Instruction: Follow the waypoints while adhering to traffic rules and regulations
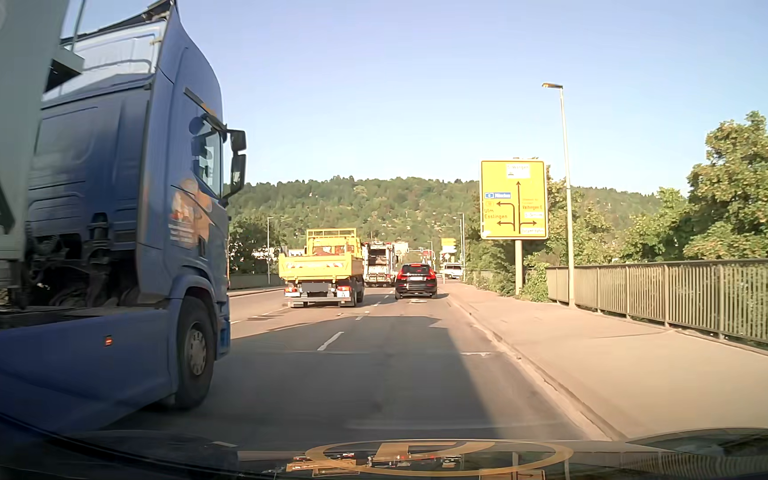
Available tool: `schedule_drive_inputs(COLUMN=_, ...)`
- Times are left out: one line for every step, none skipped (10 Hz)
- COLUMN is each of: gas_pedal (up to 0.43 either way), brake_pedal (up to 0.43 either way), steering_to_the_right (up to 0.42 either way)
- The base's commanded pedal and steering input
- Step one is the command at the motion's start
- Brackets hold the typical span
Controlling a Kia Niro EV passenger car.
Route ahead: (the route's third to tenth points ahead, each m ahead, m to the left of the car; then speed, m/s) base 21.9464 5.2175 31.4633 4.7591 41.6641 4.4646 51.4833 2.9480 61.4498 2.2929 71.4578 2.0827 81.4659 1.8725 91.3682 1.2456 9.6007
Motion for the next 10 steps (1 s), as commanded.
schedule_drive_inputs(gas_pedal=0.000, brake_pedal=0.000, steering_to_the_right=-0.001)
schedule_drive_inputs(gas_pedal=0.000, brake_pedal=0.000, steering_to_the_right=-0.001)
schedule_drive_inputs(gas_pedal=0.000, brake_pedal=0.000, steering_to_the_right=-0.001)
schedule_drive_inputs(gas_pedal=0.000, brake_pedal=0.000, steering_to_the_right=-0.001)
schedule_drive_inputs(gas_pedal=0.000, brake_pedal=0.018, steering_to_the_right=-0.001)
schedule_drive_inputs(gas_pedal=0.000, brake_pedal=0.085, steering_to_the_right=-0.001)
schedule_drive_inputs(gas_pedal=0.000, brake_pedal=0.152, steering_to_the_right=-0.001)
schedule_drive_inputs(gas_pedal=0.000, brake_pedal=0.165, steering_to_the_right=-0.001)
schedule_drive_inputs(gas_pedal=0.000, brake_pedal=0.177, steering_to_the_right=-0.002)
schedule_drive_inputs(gas_pedal=0.000, brake_pedal=0.177, steering_to_the_right=-0.002)
